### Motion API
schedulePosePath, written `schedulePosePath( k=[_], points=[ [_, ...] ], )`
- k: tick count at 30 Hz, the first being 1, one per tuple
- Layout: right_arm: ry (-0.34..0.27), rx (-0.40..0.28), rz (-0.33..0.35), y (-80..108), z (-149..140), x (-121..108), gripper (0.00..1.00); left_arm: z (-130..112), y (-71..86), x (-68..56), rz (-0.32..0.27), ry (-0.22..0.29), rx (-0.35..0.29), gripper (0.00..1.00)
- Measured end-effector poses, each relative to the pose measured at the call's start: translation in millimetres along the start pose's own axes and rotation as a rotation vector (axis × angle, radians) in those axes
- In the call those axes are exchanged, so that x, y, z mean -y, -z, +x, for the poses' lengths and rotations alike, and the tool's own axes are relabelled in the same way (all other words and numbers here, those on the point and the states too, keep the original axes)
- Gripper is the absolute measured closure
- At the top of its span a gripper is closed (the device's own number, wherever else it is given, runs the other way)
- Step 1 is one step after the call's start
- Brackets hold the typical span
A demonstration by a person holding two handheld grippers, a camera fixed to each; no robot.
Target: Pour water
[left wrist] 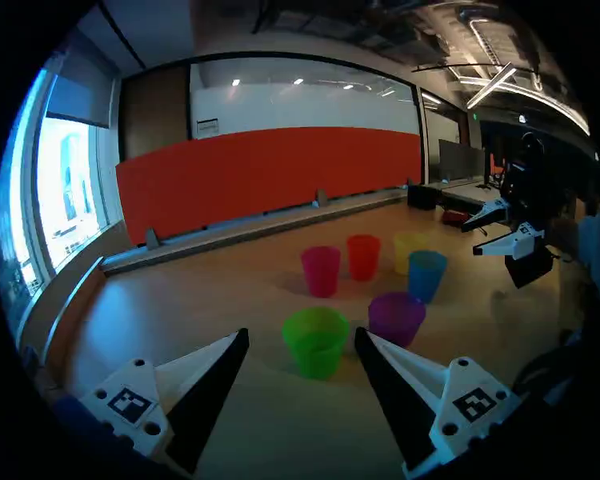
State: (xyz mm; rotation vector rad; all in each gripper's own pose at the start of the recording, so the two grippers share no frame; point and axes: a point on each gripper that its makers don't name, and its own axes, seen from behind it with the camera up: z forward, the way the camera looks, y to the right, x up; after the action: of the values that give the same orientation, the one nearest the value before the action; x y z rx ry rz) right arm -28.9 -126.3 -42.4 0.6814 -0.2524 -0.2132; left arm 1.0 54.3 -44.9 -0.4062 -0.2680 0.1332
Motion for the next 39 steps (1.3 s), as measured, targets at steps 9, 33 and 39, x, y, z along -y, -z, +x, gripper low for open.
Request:
schedulePosePath(
  k=[9,33,39],
  points=[
    [-0.047,-0.1,-0.167,24.9,23,-31,0.0,31,4.4,2.1,0.068,-0.009,-0.13,0.02],
    [-0.192,-0.338,-0.608,86.7,57,-104,0.0,74,12.2,7.4,0.243,0.062,-0.315,0.02],
    [-0.216,-0.364,-0.695,95.9,57,-113,0.0,77,14.8,15.0,0.309,0.075,-0.329,0.02]
  ],
)
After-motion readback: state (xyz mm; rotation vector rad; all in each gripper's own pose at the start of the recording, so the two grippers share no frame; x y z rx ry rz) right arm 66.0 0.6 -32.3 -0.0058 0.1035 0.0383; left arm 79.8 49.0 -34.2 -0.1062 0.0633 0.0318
